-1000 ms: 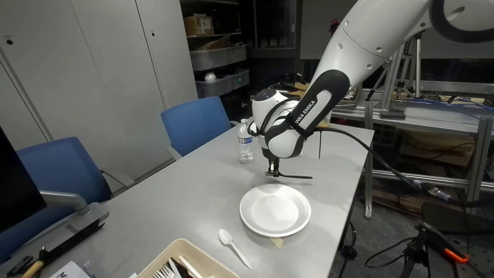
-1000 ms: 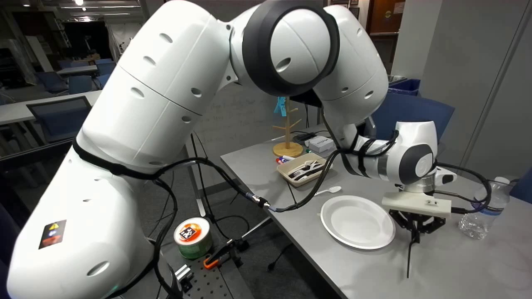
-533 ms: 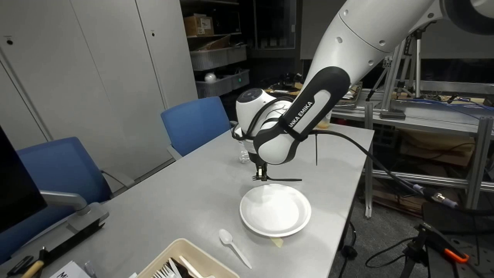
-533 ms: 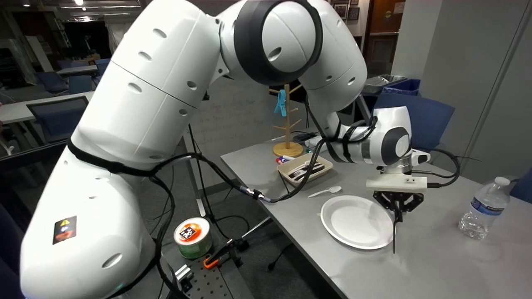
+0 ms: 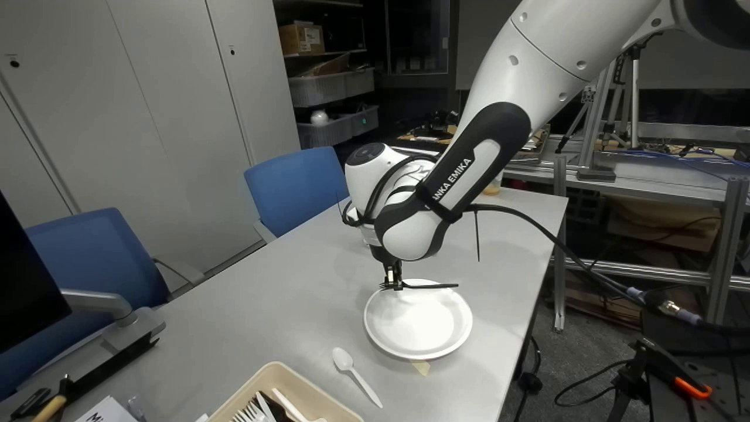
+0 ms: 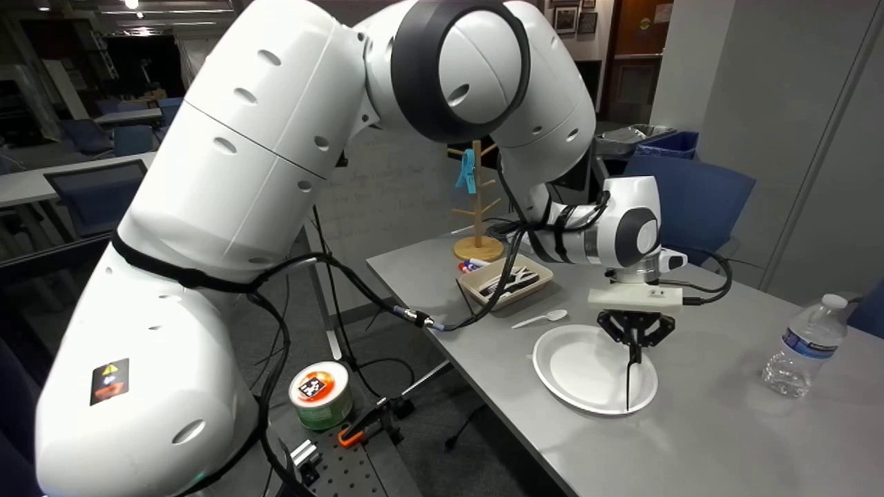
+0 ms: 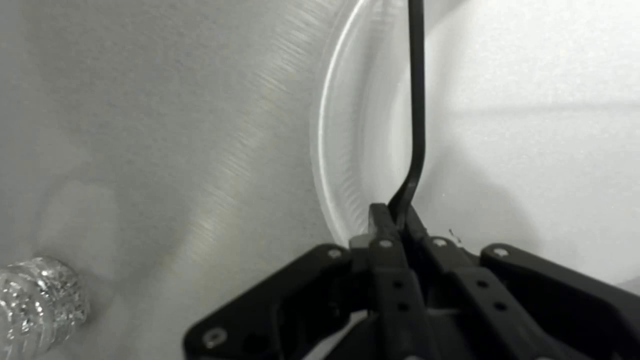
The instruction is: Put the fork and the spoon on the plate
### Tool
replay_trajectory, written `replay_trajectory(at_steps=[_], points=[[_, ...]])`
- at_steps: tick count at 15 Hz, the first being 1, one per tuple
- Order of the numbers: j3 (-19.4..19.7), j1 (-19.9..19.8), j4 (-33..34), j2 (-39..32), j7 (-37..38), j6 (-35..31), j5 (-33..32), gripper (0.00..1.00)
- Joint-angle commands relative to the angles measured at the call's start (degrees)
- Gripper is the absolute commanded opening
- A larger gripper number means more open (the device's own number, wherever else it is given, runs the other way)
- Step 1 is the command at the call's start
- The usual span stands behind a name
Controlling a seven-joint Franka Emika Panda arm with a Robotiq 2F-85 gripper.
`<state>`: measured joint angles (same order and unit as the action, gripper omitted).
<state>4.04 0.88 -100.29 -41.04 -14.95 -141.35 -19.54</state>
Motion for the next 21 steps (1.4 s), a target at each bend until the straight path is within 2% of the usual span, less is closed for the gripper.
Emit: replay_trajectory(at_steps=[1,11,12,13,21], points=[[-1.3,-0.4,-1.9,1.9,-0.7,2.1,0.4,0.02],[-2.7,-1.0,-8.3,5.5,-1.0,2.4,1.5,0.02],[-2.9,-1.2,-8.8,5.8,-1.2,2.4,1.7,0.21],[-3.0,-1.3,-9.2,6.0,-1.3,2.5,1.9,0.32],[-3.4,-1.3,-10.5,7.5,-1.5,4.2,2.4,0.92]])
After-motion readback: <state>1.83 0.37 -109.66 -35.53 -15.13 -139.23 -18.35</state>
